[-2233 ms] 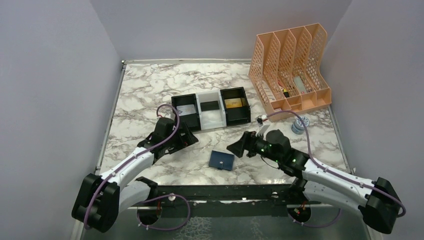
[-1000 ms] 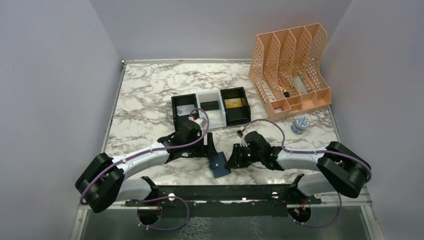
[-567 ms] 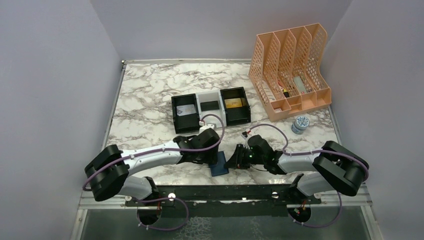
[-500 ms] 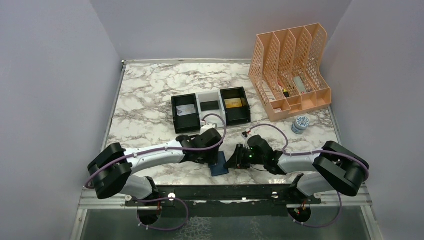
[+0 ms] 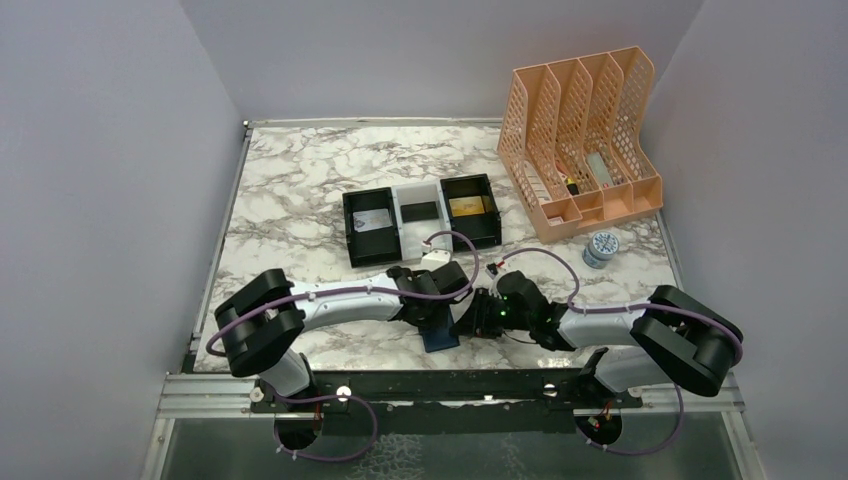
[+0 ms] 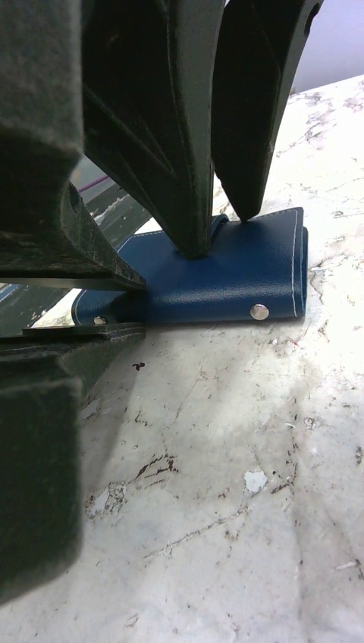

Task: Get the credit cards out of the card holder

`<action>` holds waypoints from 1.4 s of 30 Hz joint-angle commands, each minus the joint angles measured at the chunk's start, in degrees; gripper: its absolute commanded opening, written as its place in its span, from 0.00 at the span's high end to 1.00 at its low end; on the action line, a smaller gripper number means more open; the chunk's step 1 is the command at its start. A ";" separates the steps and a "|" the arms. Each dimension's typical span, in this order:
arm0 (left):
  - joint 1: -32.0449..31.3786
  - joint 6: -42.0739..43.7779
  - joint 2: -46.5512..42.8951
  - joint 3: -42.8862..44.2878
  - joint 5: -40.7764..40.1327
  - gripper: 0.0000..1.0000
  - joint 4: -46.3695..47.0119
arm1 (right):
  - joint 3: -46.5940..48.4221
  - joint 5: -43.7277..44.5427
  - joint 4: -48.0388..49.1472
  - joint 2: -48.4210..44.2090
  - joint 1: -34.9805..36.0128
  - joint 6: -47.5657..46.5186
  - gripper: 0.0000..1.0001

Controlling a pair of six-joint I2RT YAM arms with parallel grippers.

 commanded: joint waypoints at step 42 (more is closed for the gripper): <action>-4.11 2.58 -3.13 -1.40 -2.06 0.75 -1.30 | 1.08 0.77 0.09 4.06 0.12 -2.35 0.99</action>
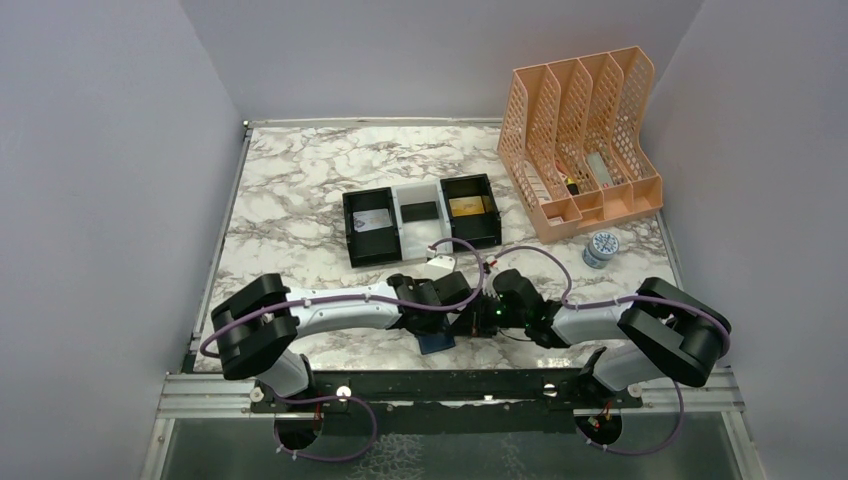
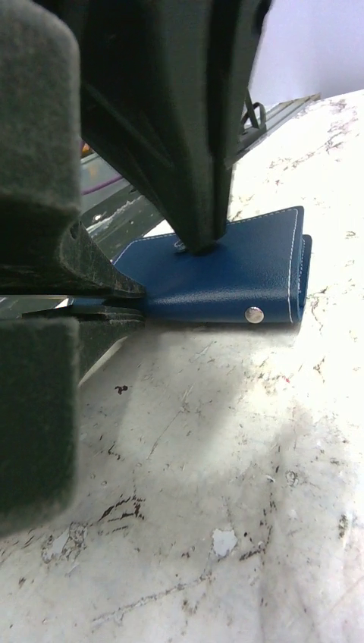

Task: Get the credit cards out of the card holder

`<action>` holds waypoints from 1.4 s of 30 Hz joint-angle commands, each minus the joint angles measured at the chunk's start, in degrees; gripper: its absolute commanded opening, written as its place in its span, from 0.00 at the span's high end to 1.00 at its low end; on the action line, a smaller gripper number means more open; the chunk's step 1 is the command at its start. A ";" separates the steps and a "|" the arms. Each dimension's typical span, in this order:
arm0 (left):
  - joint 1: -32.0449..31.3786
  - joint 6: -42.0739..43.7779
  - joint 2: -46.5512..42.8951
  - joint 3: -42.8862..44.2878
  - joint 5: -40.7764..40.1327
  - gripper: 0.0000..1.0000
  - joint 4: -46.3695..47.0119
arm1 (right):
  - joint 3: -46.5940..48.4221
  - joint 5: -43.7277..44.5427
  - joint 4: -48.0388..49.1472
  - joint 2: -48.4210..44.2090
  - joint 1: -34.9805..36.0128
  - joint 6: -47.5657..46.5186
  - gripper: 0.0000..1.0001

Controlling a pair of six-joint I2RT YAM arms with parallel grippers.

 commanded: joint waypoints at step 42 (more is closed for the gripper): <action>-1.38 -4.68 -5.88 -4.60 -5.00 0.51 -7.38 | 0.41 8.52 -9.77 -4.38 0.18 -0.12 0.99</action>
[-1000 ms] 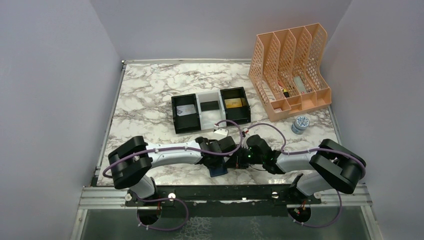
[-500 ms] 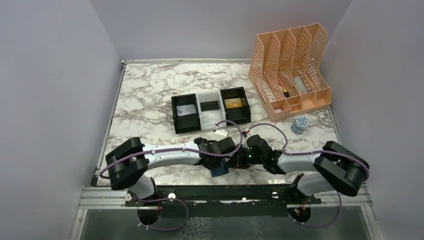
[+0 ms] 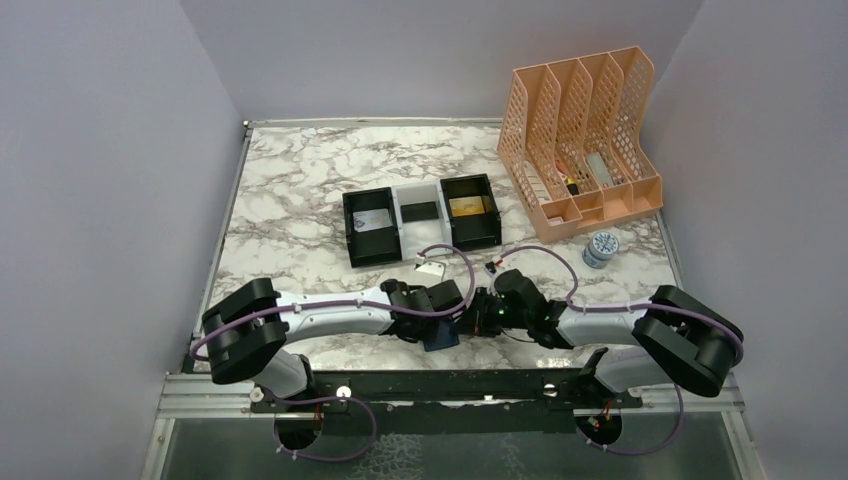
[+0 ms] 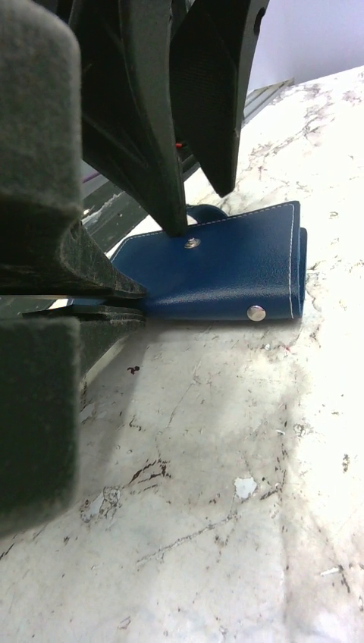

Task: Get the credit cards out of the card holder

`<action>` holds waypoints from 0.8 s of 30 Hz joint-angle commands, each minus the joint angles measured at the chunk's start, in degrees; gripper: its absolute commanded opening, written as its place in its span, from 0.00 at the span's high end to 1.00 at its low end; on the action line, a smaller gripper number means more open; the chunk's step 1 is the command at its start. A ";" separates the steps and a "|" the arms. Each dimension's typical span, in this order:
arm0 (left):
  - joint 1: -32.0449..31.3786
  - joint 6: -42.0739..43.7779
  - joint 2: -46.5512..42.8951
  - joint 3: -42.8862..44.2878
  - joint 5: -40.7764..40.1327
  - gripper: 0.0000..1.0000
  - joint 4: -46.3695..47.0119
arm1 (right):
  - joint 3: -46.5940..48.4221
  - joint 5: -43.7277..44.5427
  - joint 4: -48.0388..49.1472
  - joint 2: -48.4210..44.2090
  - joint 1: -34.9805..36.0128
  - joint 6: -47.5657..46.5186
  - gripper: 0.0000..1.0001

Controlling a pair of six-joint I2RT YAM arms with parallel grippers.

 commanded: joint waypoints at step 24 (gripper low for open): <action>1.45 -1.48 -7.35 -8.33 0.72 0.83 7.87 | 0.87 2.68 -3.11 1.00 -0.13 -1.46 0.99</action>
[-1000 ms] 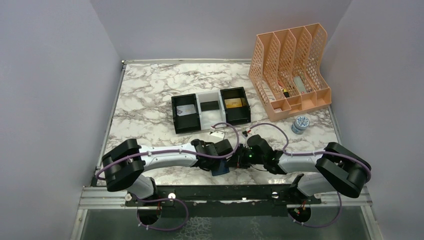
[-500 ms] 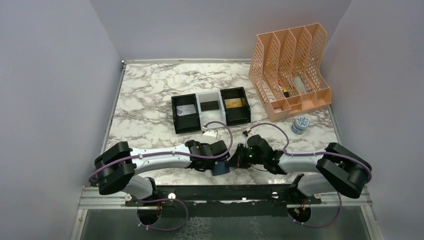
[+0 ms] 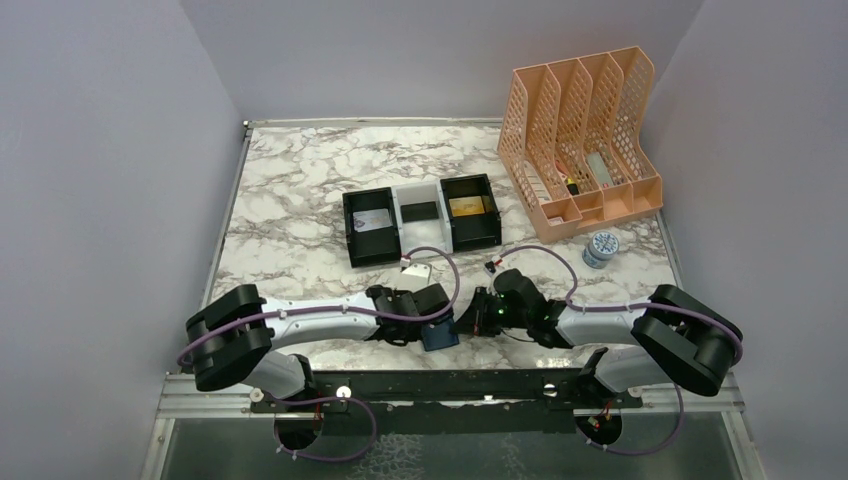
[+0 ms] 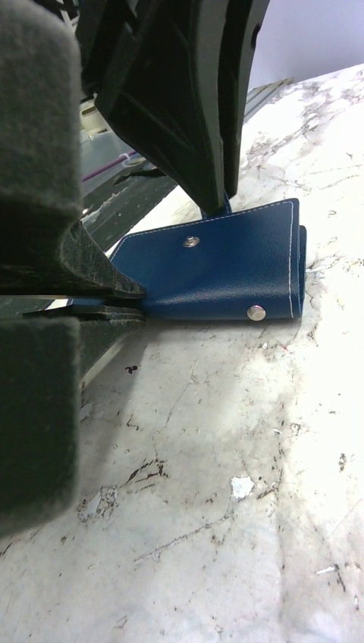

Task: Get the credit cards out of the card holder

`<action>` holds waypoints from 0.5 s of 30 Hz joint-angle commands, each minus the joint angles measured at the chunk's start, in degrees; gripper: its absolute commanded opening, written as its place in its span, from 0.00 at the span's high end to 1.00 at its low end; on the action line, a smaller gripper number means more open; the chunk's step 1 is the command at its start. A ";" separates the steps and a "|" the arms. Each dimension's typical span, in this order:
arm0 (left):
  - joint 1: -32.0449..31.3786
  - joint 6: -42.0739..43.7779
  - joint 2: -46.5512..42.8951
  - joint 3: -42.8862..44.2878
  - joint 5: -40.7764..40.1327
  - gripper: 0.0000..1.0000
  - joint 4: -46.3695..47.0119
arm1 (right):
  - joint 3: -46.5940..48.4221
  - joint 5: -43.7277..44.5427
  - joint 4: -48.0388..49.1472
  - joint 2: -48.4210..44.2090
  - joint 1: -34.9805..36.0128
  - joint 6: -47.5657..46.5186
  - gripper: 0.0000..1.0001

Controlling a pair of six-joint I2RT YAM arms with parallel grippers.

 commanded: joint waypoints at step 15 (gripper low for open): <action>3.00 2.40 -13.56 -4.71 6.45 1.00 12.27 | 6.05 6.16 -13.14 -7.26 -0.12 -7.96 0.67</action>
